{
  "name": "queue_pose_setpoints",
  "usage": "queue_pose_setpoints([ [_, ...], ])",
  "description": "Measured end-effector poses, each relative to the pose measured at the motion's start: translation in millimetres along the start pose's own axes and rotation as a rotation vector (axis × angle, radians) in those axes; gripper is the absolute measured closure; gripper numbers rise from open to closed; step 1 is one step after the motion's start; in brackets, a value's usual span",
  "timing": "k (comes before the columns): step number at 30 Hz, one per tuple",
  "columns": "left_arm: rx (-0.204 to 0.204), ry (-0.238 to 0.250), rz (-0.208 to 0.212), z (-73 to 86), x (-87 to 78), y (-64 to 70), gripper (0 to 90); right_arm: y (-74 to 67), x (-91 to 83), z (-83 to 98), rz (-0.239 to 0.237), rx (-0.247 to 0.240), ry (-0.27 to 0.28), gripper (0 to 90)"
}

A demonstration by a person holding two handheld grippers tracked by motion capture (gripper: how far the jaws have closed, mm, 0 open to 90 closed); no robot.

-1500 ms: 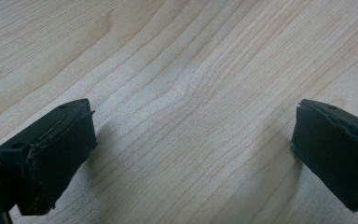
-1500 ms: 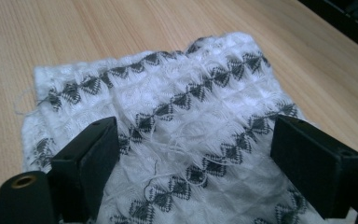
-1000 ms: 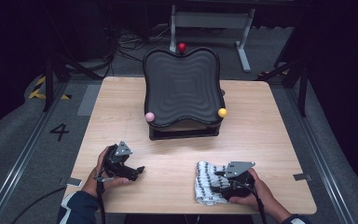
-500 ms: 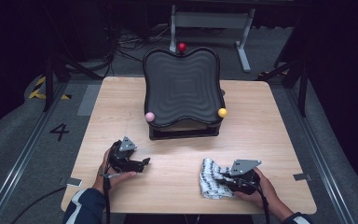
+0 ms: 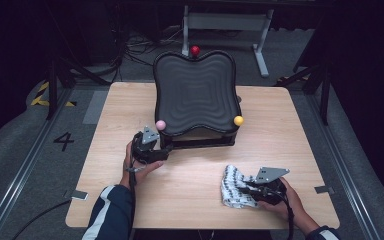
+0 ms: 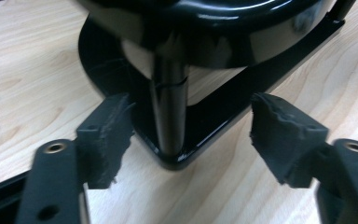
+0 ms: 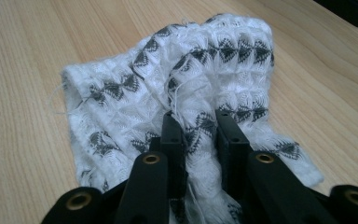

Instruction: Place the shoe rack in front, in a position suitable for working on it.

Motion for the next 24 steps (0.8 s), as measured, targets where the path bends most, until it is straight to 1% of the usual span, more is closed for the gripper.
queue_pose_setpoints([
  [1,0.001,0.008,-0.002,-1.2,1.3,0.8,33.9,0.6,-0.3,0.6,0.001,0.001,0.002,76.2],
  [2,0.001,0.008,-0.002,-1.2,1.3,0.8,40.3,1.1,-0.7,1.3,-0.001,0.006,0.006,76.1],
  [3,-0.016,0.017,-0.011,-2.6,2.7,1.2,44.9,1.9,-1.1,2.0,-0.004,0.010,0.006,75.9],
  [4,-0.016,0.013,-0.020,-2.9,2.9,0.9,46.4,2.7,-1.3,2.5,-0.005,0.013,0.008,75.7],
  [5,-0.021,0.021,-0.021,-2.9,3.0,1.5,50.9,3.2,-1.4,2.8,-0.006,0.016,0.011,75.6],
  [7,-0.025,0.023,-0.022,-2.8,2.5,1.2,56.1,3.6,-1.4,3.1,-0.004,0.016,0.013,75.6],
  [8,-0.016,0.026,-0.018,-2.9,1.5,-0.4,56.1,3.8,-1.6,3.2,-0.004,0.015,0.012,75.6],
  [9,-0.018,0.027,-0.017,-2.9,0.0,-1.2,61.1,3.9,-1.6,3.2,-0.003,0.014,0.012,75.5],
  [10,-0.034,0.033,-0.014,-2.5,-0.9,-0.9,65.9,4.1,-1.8,3.4,-0.003,0.014,0.011,75.4],
  [11,-0.019,0.042,-0.018,-2.8,-1.7,-2.4,68.7,4.2,-1.8,3.5,-0.002,0.013,0.011,75.4],
  [12,-0.018,0.038,-0.011,-2.5,-2.5,-2.4,70.2,4.4,-1.9,3.6,-0.001,0.013,0.011,75.4],
  [13,-0.017,0.048,0.001,-2.3,-2.7,-1.9,71.9,4.5,-2.0,3.7,-0.001,0.014,0.011,75.4],
  [14,-0.017,0.048,0.001,-2.3,-2.7,-1.9,73.4,4.5,-2.0,3.7,-0.001,0.014,0.011,75.4],
  [16,-0.014,0.045,0.030,-1.8,-4.0,1.1,74.2,5.0,-2.4,4.2,0.002,0.013,0.010,75.4],
  [17,-0.014,0.045,0.030,-1.8,-4.0,1.1,74.2,5.0,-2.6,4.3,0.004,0.015,0.009,75.6],
  [18,-0.006,0.044,0.040,-1.4,-4.2,2.6,74.2,5.0,-2.6,4.3,0.004,0.015,0.009,75.6],
  [19,0.019,0.033,0.055,0.0,-6.4,6.3,74.3,5.0,-3.1,4.6,0.006,0.010,0.008,75.8],
  [20,0.019,0.033,0.055,0.0,-6.4,6.3,74.3,5.0,-3.1,4.6,0.006,0.010,0.008,75.8],
  [21,0.027,0.032,0.066,0.5,-6.8,7.5,74.3,5.1,-3.4,4.8,0.010,0.008,0.007,76.1],
  [22,0.038,0.019,0.090,1.3,-9.2,11.1,74.2,5.5,-3.9,5.3,0.012,0.004,0.007,76.4],
  [23,0.038,0.019,0.090,1.3,-9.2,11.1,74.1,5.5,-3.9,5.3,0.012,0.004,0.007,76.4],
  [24,0.053,0.010,0.101,1.9,-10.9,13.4,74.1,5.7,-4.1,5.6,0.013,0.005,0.007,76.4],
])
Point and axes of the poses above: each handheld gripper's, and its own axes: x roughly forward along the jaws, z roughly out of its underside, y roughly to its right, the point moved 4 cm from there along x, roughly forward along the jaws, and after that the axes turned 7 degrees about -x, right-handed, at the moved point
